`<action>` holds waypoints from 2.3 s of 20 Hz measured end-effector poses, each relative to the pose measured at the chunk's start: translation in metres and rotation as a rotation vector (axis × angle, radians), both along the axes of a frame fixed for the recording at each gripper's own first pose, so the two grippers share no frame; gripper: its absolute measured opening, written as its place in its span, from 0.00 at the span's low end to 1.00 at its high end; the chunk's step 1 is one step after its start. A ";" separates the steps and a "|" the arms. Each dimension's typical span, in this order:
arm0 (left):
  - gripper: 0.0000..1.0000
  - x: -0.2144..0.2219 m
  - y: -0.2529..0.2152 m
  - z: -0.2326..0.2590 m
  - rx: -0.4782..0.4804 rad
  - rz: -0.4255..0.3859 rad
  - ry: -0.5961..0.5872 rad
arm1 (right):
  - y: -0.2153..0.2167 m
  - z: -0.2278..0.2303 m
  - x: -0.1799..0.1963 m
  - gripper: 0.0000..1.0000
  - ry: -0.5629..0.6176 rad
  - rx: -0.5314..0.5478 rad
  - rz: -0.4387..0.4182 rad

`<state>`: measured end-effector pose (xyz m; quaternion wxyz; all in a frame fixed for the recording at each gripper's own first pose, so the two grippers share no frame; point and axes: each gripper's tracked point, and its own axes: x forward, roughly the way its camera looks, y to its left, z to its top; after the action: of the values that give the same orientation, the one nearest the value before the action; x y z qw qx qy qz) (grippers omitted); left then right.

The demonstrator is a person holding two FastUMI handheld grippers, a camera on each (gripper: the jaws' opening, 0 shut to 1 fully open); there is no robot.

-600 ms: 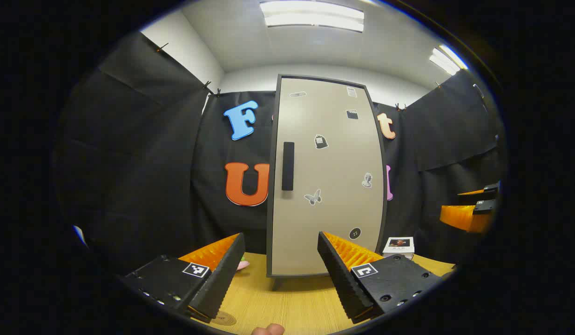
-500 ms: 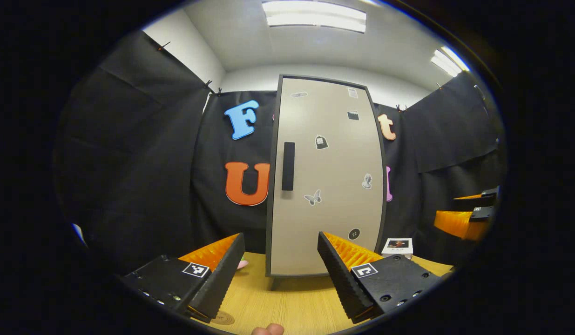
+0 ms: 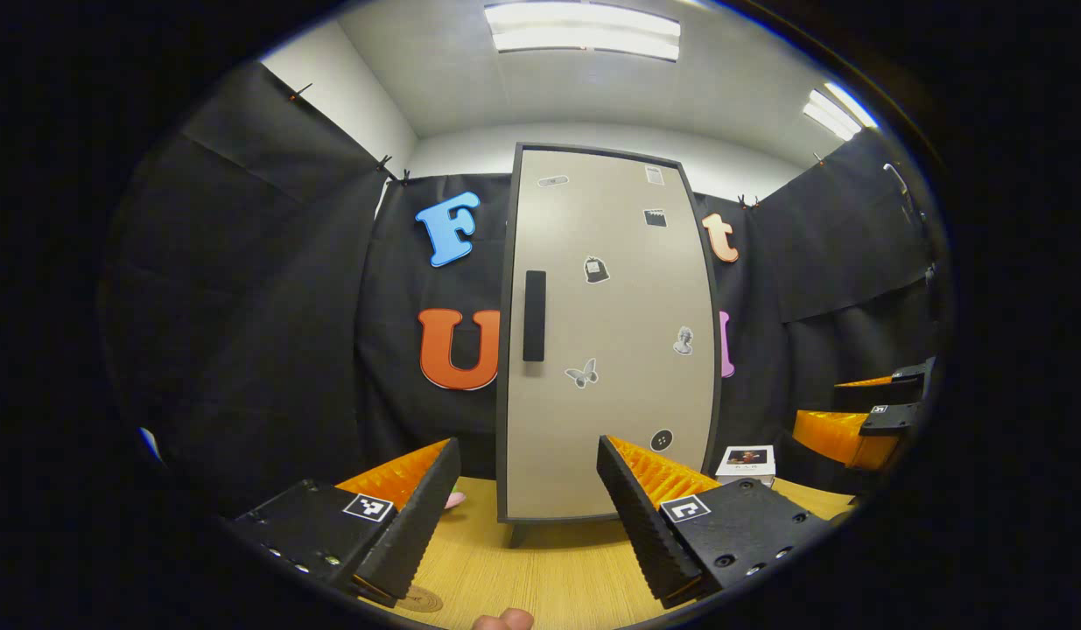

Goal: Open the cabinet door with the right hand, grasp the bottle in the cabinet with the left hand and place it on the coaster, then close the cabinet door with the right hand.

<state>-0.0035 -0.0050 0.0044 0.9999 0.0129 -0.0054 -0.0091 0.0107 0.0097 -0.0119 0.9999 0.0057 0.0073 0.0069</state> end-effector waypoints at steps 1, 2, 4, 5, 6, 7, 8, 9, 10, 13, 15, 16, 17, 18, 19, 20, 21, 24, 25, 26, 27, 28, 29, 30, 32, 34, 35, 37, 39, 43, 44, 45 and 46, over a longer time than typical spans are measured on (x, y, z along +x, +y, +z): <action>0.95 0.000 -0.002 0.001 0.002 -0.003 -0.003 | -0.001 -0.002 0.000 0.99 0.003 -0.001 -0.003; 0.95 0.000 -0.002 0.002 0.002 -0.006 -0.007 | 0.000 -0.003 0.000 0.99 0.005 0.003 -0.002; 0.95 0.001 -0.003 0.002 0.002 -0.009 -0.008 | 0.000 -0.004 0.001 0.99 0.009 0.010 -0.003; 0.95 0.001 -0.003 0.002 0.002 -0.008 -0.007 | -0.001 -0.005 0.002 0.99 0.011 0.009 -0.005; 0.95 0.002 -0.003 0.001 0.001 -0.008 -0.006 | 0.000 -0.005 0.003 0.99 0.013 0.008 -0.003; 0.95 0.001 -0.002 0.000 0.001 -0.005 -0.005 | 0.001 -0.006 0.003 0.99 0.016 0.008 0.000; 0.95 0.001 -0.001 -0.001 0.001 -0.002 -0.003 | 0.002 -0.005 0.005 0.99 0.017 0.012 0.007; 0.95 0.001 -0.001 -0.001 0.001 0.000 -0.002 | 0.004 -0.004 0.006 1.00 0.017 0.019 0.016; 0.95 0.001 -0.001 0.000 0.000 0.002 -0.003 | 0.006 -0.001 0.008 1.00 0.017 0.023 0.025; 0.95 0.000 0.000 -0.002 -0.013 0.000 -0.001 | 0.010 0.018 0.017 0.99 -0.007 0.006 0.049; 0.95 -0.001 0.001 -0.003 -0.022 0.003 0.005 | 0.015 0.036 0.028 0.99 -0.024 -0.034 0.060; 0.95 -0.002 0.002 -0.005 -0.020 0.006 0.007 | 0.022 0.047 0.035 0.99 -0.038 -0.053 0.082; 0.95 -0.003 0.002 -0.005 -0.018 0.008 0.010 | 0.031 0.058 0.043 0.99 -0.054 -0.069 0.105; 0.95 -0.005 0.003 -0.006 -0.016 0.008 0.013 | 0.040 0.068 0.052 0.99 -0.068 -0.086 0.129; 0.95 -0.007 0.004 -0.006 -0.013 0.009 0.015 | 0.050 0.077 0.062 0.99 -0.078 -0.099 0.158; 0.95 -0.008 0.006 -0.006 -0.011 0.011 0.016 | 0.060 0.083 0.074 1.00 -0.075 -0.105 0.186; 0.95 -0.011 0.007 -0.006 -0.009 0.012 0.018 | 0.072 0.089 0.082 0.99 -0.066 -0.103 0.213; 0.95 -0.016 0.012 -0.009 0.002 0.013 0.029 | 0.115 0.111 0.115 0.99 -0.057 -0.072 0.305; 0.95 -0.020 0.013 -0.009 0.006 0.014 0.033 | 0.127 0.117 0.128 0.99 -0.054 -0.064 0.329; 0.95 -0.021 0.015 -0.010 0.010 0.017 0.037 | 0.140 0.121 0.142 0.99 -0.046 -0.058 0.347; 0.95 -0.023 0.018 -0.010 0.009 0.023 0.041 | 0.152 0.125 0.155 0.99 -0.039 -0.052 0.367; 0.95 -0.025 0.020 -0.010 0.007 0.029 0.042 | 0.164 0.128 0.168 0.99 -0.036 -0.044 0.380; 0.95 -0.027 0.021 -0.011 0.005 0.033 0.043 | 0.173 0.130 0.180 0.99 -0.030 -0.041 0.385; 0.95 -0.028 0.023 -0.012 0.010 0.037 0.047 | 0.183 0.132 0.193 0.99 -0.023 -0.044 0.393; 0.95 -0.031 0.030 -0.015 0.030 0.047 0.056 | 0.200 0.132 0.212 0.99 -0.013 -0.050 0.396; 0.95 -0.032 0.035 -0.016 0.032 0.060 0.062 | 0.211 0.130 0.230 0.99 0.008 -0.062 0.370; 0.95 -0.033 0.040 -0.016 0.026 0.070 0.065 | 0.216 0.130 0.238 0.98 0.014 -0.060 0.359; 0.95 -0.033 0.046 -0.018 0.007 0.084 0.068 | 0.226 0.132 0.250 0.94 0.022 -0.044 0.363; 0.95 -0.033 0.052 -0.018 0.001 0.097 0.069 | 0.231 0.138 0.259 0.90 0.011 -0.040 0.353; 0.95 -0.032 0.063 -0.021 -0.007 0.119 0.071 | 0.237 0.150 0.271 0.83 -0.021 -0.056 0.329; 0.95 -0.032 0.064 -0.021 -0.012 0.123 0.071 | 0.242 0.151 0.273 0.79 -0.023 -0.053 0.337; 0.95 -0.031 0.065 -0.021 -0.015 0.126 0.072 | 0.243 0.151 0.274 0.71 -0.015 -0.055 0.332; 0.95 -0.033 0.064 -0.021 -0.017 0.130 0.072 | 0.243 0.151 0.274 0.65 -0.019 -0.050 0.313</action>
<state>-0.0366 0.0587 -0.0161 0.9980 0.0041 0.0313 0.0556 0.2843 0.2529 0.1392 0.9865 -0.0207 -0.0011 0.1626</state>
